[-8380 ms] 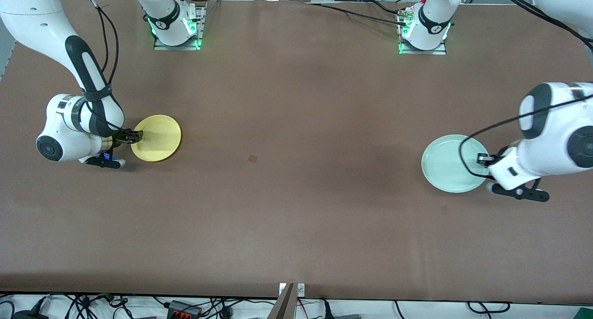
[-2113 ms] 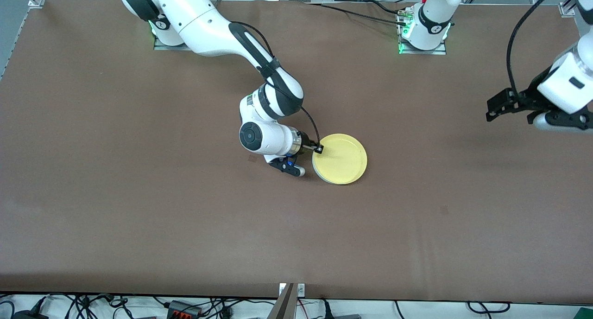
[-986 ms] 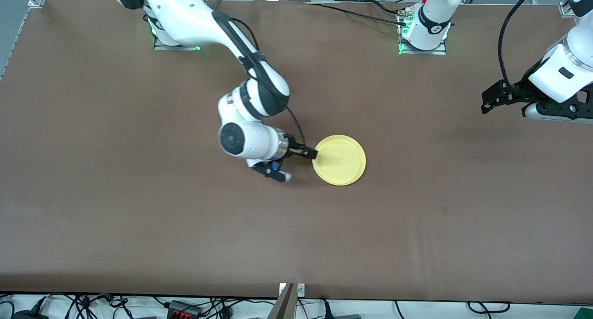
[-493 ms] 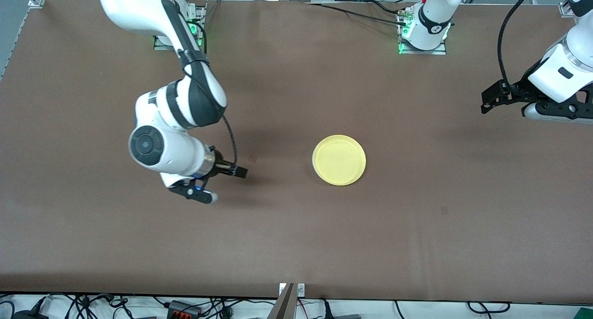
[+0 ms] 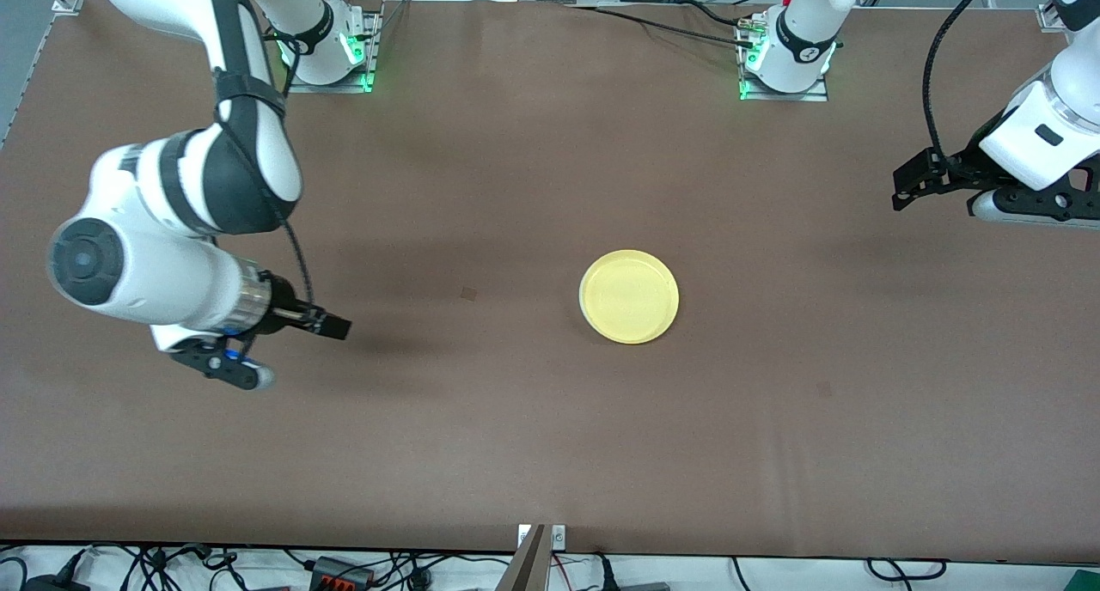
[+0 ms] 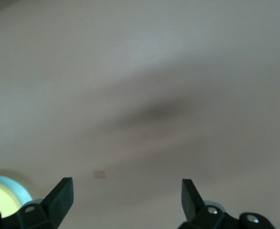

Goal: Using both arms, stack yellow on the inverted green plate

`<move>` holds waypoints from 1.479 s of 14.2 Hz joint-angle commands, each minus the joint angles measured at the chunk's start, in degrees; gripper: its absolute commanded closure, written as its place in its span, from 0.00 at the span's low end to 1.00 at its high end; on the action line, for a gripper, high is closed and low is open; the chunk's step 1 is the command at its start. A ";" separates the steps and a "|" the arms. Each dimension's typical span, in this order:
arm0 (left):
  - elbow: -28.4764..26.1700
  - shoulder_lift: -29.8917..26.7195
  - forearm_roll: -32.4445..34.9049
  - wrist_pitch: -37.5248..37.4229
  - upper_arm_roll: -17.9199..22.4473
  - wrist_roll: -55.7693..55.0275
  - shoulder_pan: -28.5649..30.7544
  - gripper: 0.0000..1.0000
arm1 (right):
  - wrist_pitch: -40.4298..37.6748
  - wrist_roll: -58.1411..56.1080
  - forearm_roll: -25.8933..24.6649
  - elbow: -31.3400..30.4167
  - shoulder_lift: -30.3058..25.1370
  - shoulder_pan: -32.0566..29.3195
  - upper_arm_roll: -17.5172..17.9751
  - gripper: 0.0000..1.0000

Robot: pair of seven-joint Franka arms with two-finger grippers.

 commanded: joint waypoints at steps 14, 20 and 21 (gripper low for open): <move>0.38 -0.20 0.87 -0.89 -1.48 1.37 0.51 0.00 | 3.33 -12.87 -20.68 -16.72 -22.82 -28.74 24.67 0.00; 0.38 -0.29 0.87 -1.24 -1.57 1.37 0.60 0.00 | 0.87 -24.38 -25.53 -15.49 -23.96 -30.41 22.74 0.00; 0.38 -0.29 0.87 -1.24 -1.57 1.28 0.51 0.00 | 0.17 -25.27 -25.18 -15.57 -24.49 -30.67 22.74 0.00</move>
